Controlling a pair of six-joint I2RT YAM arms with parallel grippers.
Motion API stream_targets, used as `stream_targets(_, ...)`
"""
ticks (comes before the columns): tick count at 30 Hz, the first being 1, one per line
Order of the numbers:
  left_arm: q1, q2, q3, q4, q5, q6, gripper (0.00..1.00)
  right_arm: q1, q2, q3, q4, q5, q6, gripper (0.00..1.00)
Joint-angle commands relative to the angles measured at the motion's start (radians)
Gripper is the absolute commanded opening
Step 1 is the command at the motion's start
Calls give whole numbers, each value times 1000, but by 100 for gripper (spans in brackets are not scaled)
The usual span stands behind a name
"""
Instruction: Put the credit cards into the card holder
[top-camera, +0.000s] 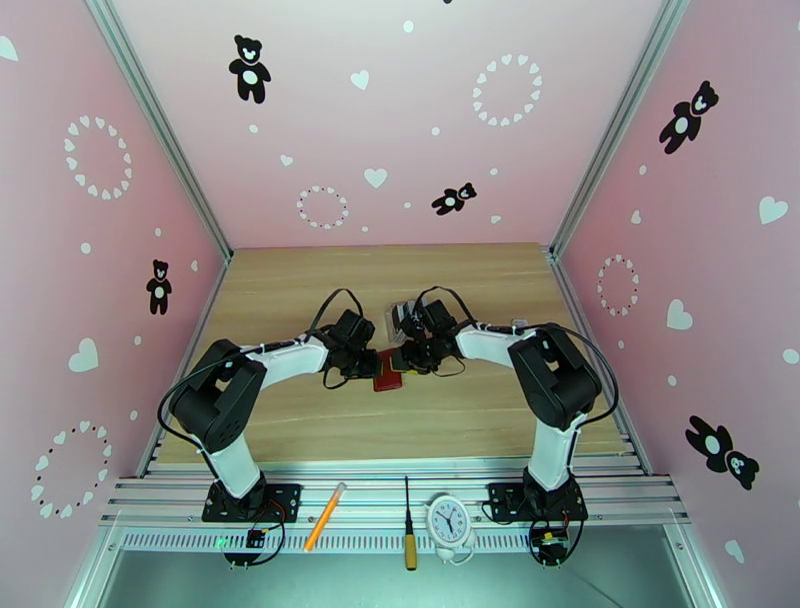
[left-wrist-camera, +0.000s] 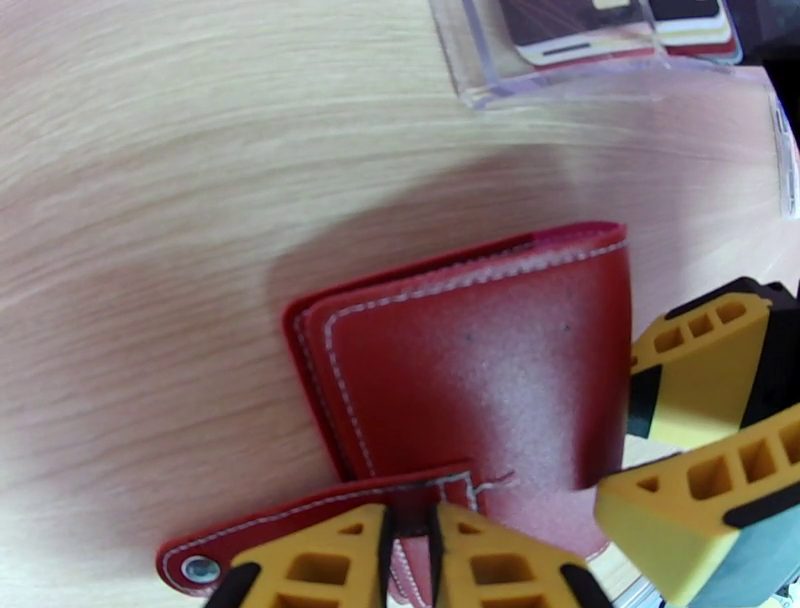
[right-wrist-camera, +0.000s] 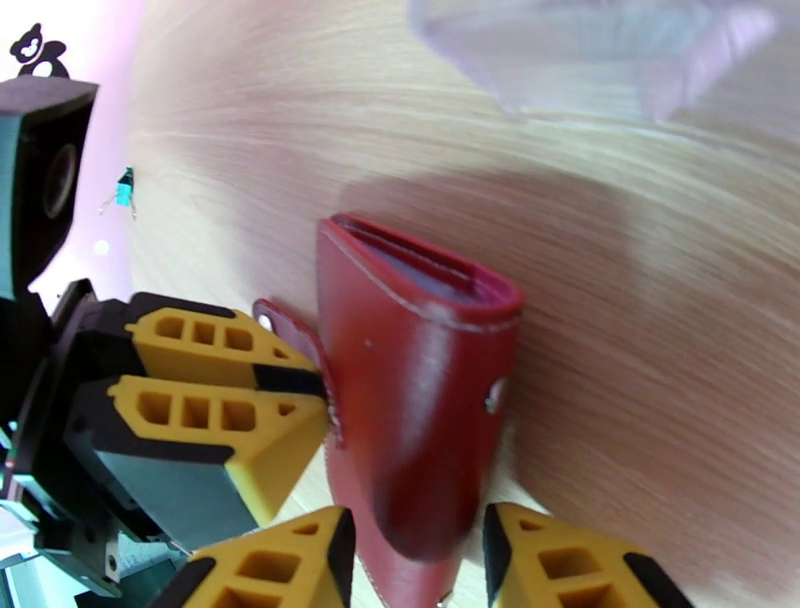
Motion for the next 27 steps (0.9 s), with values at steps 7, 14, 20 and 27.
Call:
stream_targets(7, 23, 58, -58, -24, -19, 13, 20, -27, 36, -60, 150, -113, 72, 40)
stream_targets(14, 24, 78, -59, -16, -7, 9, 20, -12, 9, -57, 142, -118, 61, 39)
stream_targets(20, 24, 88, -59, -27, -16, 13, 20, 32, 4, -46, 145, -121, 53, 38)
stream_targets(27, 25, 82, -61, -27, -17, 9, 20, 54, -31, -35, 147, -121, 55, 32)
